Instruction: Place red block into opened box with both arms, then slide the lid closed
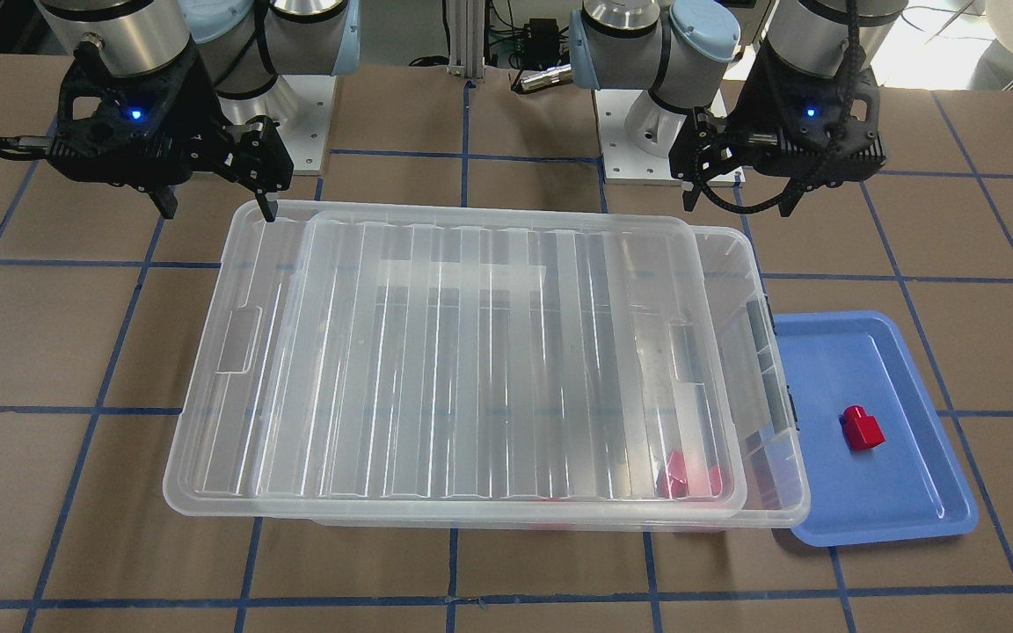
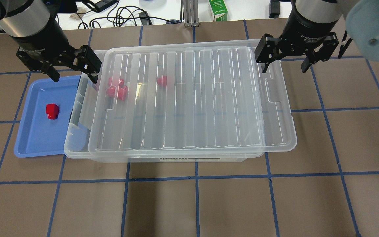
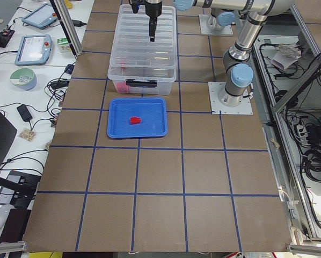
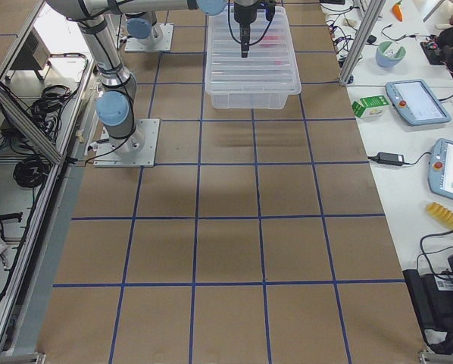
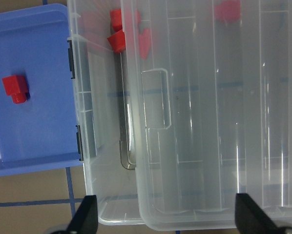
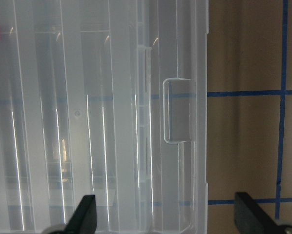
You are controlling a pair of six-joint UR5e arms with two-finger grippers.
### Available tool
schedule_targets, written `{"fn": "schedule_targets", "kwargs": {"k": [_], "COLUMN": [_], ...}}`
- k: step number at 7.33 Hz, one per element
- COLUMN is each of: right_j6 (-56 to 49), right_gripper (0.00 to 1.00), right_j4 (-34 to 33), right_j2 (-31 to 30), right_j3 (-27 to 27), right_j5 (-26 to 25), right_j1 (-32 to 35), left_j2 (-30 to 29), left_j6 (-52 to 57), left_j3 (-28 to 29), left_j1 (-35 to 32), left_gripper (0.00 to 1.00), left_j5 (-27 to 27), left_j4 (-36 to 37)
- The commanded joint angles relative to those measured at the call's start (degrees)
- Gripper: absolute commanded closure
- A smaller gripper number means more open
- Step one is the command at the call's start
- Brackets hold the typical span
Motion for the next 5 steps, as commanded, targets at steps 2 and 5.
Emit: {"fn": "schedule_targets", "kwargs": {"k": [2, 5], "right_j6": [-0.07, -0.07], "right_gripper": [0.0, 0.0], "right_j4": [0.02, 0.02], "right_j2": [0.07, 0.16], "right_j3": [0.3, 0.65], "right_j5": [-0.03, -0.3], "right_j1": [-0.08, -0.52], "left_j2": [0.1, -0.24], "left_j6": [-0.85, -0.94], "left_j3": [-0.07, -0.16], "left_j1": [0.0, 0.0], "left_gripper": [0.0, 0.0], "left_j5": [-0.65, -0.47], "left_j4": [0.22, 0.75]}}
